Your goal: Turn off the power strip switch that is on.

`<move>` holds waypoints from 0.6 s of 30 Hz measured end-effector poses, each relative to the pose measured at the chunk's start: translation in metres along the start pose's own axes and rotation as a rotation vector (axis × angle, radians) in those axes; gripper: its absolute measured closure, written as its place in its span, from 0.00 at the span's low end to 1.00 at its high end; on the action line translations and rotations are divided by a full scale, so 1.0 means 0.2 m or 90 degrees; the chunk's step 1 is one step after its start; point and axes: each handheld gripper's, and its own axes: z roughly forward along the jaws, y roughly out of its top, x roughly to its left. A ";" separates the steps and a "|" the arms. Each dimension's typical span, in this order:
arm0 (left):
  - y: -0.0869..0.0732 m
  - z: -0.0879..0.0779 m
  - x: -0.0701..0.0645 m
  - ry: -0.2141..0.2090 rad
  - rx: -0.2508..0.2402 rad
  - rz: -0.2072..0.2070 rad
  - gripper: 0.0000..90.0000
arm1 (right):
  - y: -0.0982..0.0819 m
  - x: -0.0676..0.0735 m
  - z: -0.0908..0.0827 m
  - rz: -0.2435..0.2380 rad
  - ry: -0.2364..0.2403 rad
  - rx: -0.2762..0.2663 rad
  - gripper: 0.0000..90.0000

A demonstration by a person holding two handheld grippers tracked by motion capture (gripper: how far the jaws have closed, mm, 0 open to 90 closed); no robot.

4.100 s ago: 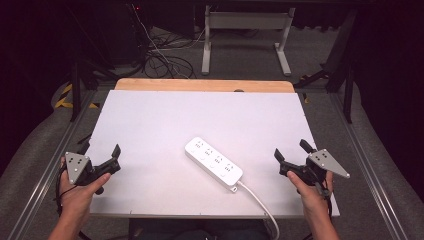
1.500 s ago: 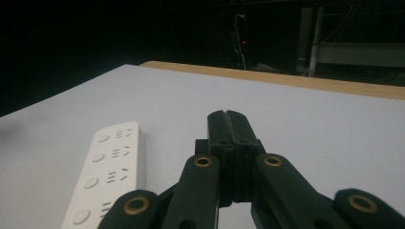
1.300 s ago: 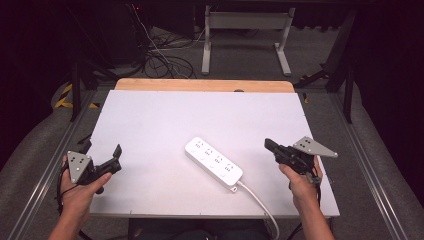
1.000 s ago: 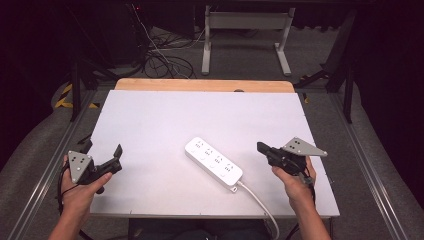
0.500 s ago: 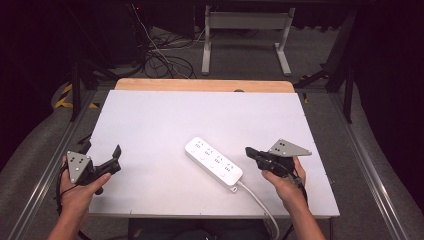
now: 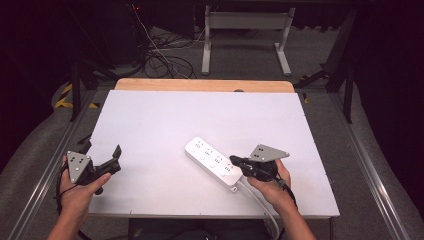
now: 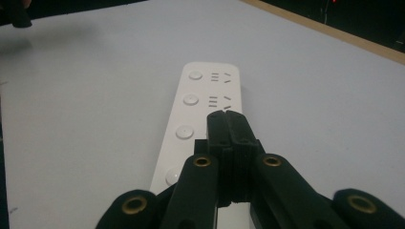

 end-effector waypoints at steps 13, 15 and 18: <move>0.00 -0.02 0.01 0.006 -0.002 -0.003 0.07 | -0.02 0.05 0.09 -0.036 0.057 0.053 1.00; 0.00 -0.03 0.02 0.006 -0.001 -0.003 0.07 | -0.03 0.06 0.11 -0.044 0.061 0.063 1.00; 0.00 -0.03 0.02 0.004 -0.002 -0.004 0.07 | -0.03 0.06 0.11 -0.048 0.063 0.071 1.00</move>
